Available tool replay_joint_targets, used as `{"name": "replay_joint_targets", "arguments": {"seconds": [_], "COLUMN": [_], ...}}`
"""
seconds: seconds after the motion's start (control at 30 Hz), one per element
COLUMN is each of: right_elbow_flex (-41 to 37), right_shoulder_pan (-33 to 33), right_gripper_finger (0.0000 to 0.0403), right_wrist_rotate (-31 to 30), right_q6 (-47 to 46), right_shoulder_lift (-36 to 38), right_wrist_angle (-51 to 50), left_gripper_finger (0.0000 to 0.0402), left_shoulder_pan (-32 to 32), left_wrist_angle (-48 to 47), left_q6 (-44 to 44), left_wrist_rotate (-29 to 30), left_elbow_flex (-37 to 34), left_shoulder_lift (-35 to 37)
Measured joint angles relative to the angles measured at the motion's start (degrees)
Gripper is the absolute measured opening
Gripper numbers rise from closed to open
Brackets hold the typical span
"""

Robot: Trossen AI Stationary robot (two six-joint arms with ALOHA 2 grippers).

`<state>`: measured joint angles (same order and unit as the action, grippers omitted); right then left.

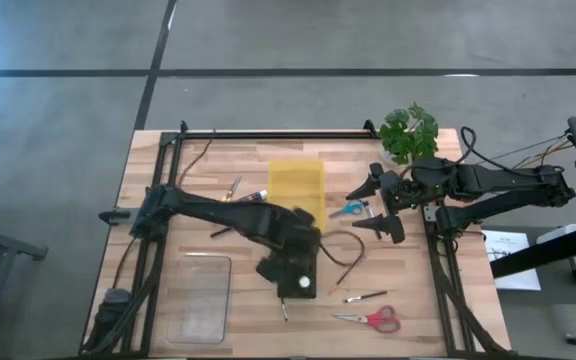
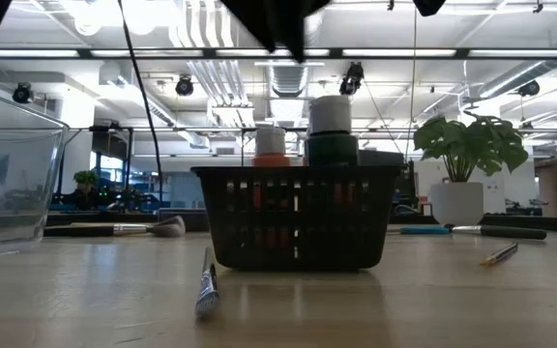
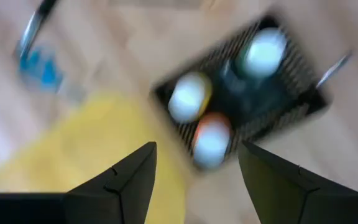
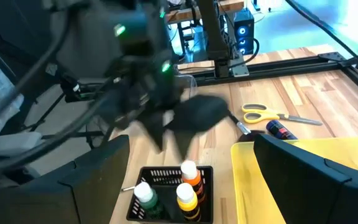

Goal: Pick & Place Paint Supplies
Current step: Put the purple paint bottle into the black bin

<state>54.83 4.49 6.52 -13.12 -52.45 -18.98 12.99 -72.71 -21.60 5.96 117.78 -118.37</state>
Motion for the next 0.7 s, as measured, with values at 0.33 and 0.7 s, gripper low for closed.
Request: {"name": "replay_joint_targets", "arguments": {"seconds": [0.33, 0.7], "right_elbow_flex": [0.0, 0.0], "right_shoulder_pan": [0.0, 0.0], "right_gripper_finger": [0.0343, 0.0343], "right_wrist_rotate": [-0.3, -0.4], "right_q6": [0.3, -0.1], "right_shoulder_lift": [2.0, 2.1], "right_wrist_angle": [0.1, -0.1], "left_gripper_finger": [0.0238, 0.0238], "left_shoulder_pan": [-8.9, -30.0], "left_wrist_angle": [-11.5, 6.3], "left_q6": [13.9, 18.9], "left_wrist_rotate": [8.7, -1.8], "left_elbow_flex": [-6.2, -36.3], "left_shoulder_lift": [13.7, 22.5]}}
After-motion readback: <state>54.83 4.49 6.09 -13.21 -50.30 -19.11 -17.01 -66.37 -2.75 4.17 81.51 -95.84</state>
